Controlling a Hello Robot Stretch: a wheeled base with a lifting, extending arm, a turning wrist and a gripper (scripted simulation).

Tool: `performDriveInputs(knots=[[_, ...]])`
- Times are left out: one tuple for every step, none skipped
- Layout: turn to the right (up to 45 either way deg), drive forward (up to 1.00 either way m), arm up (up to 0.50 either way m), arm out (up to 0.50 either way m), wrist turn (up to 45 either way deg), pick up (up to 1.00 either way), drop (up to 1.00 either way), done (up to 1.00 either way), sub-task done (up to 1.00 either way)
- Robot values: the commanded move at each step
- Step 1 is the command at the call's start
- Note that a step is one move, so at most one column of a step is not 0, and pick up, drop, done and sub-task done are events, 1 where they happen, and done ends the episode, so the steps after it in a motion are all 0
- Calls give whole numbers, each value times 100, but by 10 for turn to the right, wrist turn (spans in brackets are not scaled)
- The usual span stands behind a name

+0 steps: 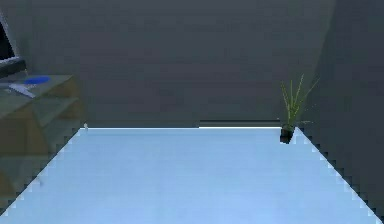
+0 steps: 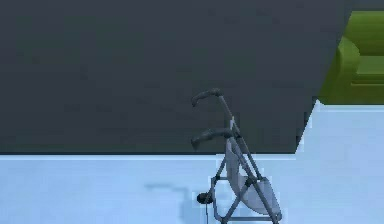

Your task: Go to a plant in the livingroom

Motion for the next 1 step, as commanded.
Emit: performDriveInputs(knots=[[90,0,0,0,0,0,0,0,0]])
